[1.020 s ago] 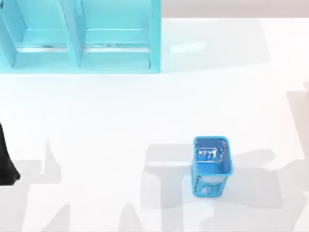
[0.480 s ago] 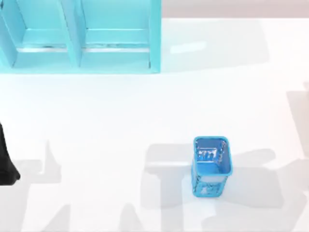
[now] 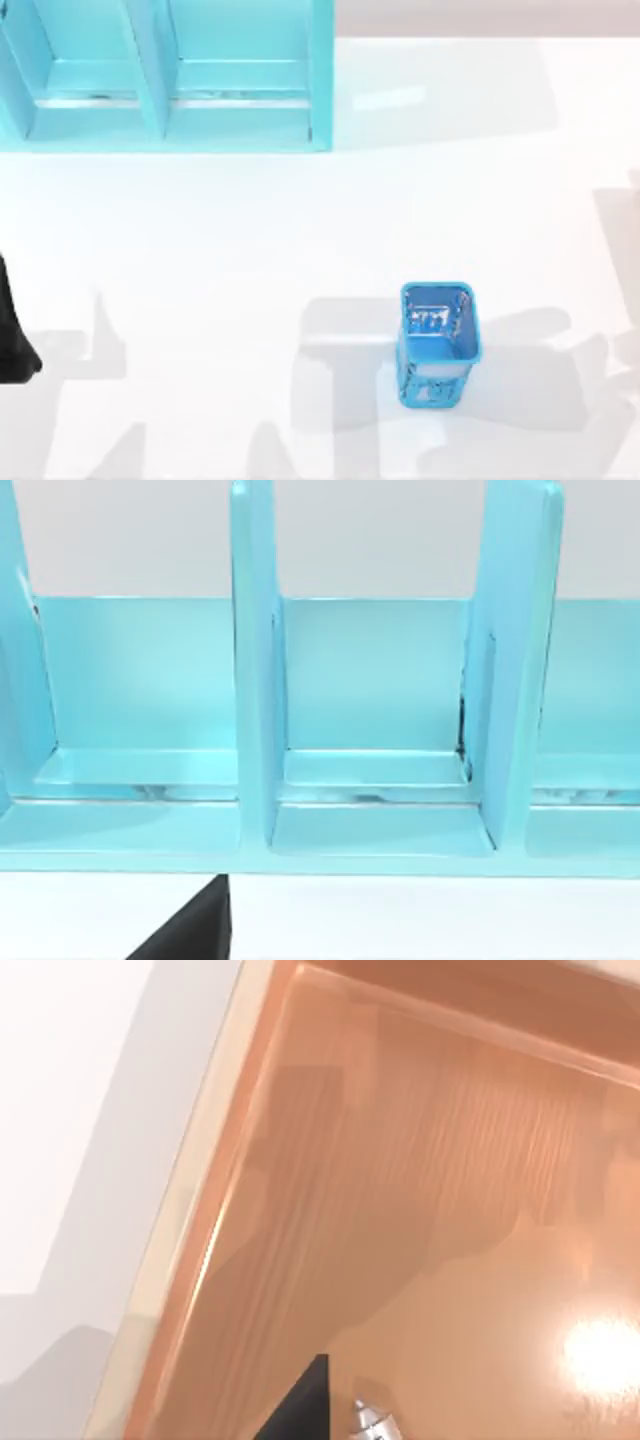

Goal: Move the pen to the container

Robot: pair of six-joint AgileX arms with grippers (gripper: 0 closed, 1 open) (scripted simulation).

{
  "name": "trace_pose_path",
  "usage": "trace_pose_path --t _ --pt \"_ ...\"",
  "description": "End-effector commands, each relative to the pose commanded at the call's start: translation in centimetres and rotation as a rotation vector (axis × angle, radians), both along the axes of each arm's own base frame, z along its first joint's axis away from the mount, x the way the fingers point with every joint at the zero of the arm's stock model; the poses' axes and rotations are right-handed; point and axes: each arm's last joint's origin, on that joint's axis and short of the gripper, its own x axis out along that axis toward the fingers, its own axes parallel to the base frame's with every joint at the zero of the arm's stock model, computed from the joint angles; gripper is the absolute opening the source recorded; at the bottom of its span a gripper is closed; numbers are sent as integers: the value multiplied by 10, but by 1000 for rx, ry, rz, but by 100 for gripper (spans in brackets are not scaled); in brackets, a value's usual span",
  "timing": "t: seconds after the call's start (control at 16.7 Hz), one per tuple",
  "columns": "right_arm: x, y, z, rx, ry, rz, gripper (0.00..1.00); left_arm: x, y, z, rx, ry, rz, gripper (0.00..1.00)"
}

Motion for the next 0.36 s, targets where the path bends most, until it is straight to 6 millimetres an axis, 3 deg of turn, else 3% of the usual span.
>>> trace_pose_path --t 0.36 --pt "0 0 0 0 0 0 100 0 0 0 0 0 0 100"
